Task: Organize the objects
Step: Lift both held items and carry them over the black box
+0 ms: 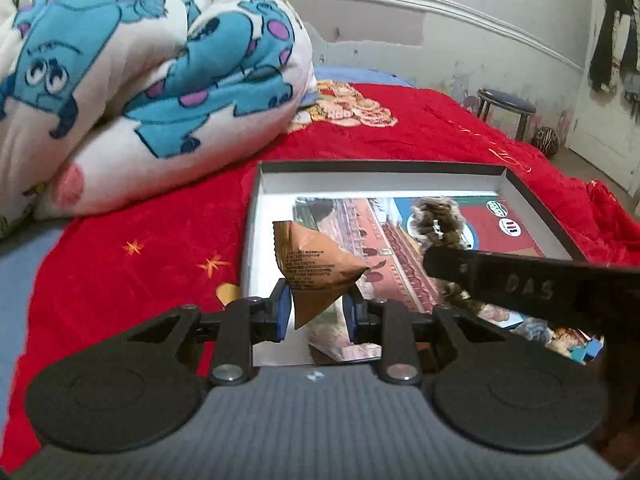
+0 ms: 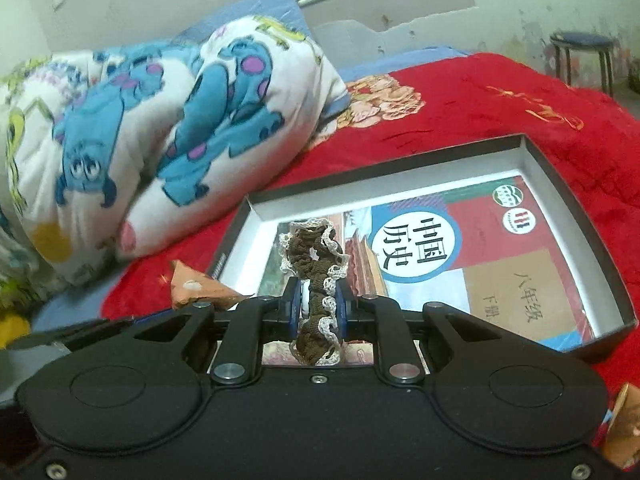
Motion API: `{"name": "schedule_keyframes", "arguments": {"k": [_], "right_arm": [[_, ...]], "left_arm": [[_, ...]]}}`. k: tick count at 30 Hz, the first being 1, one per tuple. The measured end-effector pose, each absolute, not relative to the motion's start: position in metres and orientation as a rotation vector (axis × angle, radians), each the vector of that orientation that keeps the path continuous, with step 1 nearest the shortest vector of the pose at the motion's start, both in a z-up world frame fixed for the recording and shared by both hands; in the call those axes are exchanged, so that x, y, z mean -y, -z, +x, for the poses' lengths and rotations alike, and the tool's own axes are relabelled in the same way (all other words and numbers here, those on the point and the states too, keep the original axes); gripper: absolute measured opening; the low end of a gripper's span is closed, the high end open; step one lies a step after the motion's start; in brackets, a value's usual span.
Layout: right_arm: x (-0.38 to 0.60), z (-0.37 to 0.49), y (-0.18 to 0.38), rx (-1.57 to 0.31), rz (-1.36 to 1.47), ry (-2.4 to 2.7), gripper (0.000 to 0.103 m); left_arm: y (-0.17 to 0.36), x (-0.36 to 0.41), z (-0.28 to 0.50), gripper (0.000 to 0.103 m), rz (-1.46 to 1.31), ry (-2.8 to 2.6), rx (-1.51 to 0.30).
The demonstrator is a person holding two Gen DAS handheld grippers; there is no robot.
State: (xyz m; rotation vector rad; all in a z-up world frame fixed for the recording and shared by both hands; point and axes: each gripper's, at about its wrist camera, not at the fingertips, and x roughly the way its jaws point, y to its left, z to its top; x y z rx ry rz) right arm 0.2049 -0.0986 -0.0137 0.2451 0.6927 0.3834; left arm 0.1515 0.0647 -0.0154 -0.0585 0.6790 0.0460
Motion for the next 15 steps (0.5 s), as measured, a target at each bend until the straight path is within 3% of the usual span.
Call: {"name": "schedule_keyframes", "arguments": {"k": [15], "right_arm": [[0.090, 0.208, 0.032, -0.740, 0.236, -0.411, 0.018]], "left_arm": [[0.037, -0.066, 0.158, 0.032, -0.050, -0.077, -0.735]]}}
